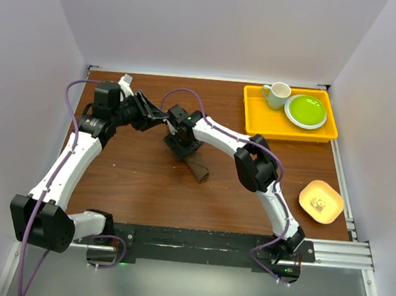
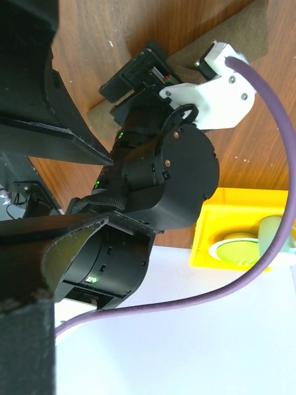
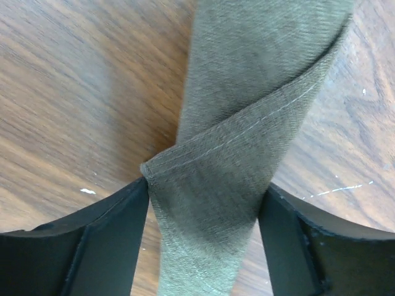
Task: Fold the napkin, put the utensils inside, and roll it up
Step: Roll the napkin with the utensil, then neatly place the rolled napkin to the corner
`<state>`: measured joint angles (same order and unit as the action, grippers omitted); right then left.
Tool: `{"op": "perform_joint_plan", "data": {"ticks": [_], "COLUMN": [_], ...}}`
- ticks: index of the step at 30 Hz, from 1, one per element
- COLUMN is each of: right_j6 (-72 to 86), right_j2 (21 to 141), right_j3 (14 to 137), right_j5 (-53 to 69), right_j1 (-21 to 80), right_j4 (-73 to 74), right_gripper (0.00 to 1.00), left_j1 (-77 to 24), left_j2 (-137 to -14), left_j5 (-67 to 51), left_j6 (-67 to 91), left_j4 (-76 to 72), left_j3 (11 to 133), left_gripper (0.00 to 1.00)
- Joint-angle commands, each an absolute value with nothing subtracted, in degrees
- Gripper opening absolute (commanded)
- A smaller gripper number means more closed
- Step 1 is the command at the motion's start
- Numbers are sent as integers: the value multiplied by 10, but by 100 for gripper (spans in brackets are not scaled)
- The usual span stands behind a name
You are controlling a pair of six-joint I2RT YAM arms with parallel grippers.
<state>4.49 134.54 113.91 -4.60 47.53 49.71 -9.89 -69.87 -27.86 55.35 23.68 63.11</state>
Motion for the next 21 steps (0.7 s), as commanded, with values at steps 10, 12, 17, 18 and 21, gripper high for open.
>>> {"op": "perform_joint_plan", "data": {"ticks": [10, 12, 17, 18, 21], "right_j6": [89, 95, 118, 120, 127], "right_j2": [1342, 1321, 1243, 1213, 1142], "right_j3": [1092, 1070, 920, 894, 786], "right_j5": [-108, -111, -103, -100, -98], "right_j1": [474, 471, 437, 426, 413], "right_j4": [473, 459, 411, 397, 372], "right_gripper": [47, 45, 43, 43, 42], "left_j1": [-105, -105, -111, -112, -114], "left_j2": [-659, -657, -650, -649, -638], "left_j5": [-300, -301, -306, -305, -308], "left_j6": [565, 569, 574, 575, 579], "left_j4": [221, 215, 201, 200, 192], "left_j3": [613, 608, 600, 599, 588], "left_gripper": [42, 42, 42, 42, 42]}}
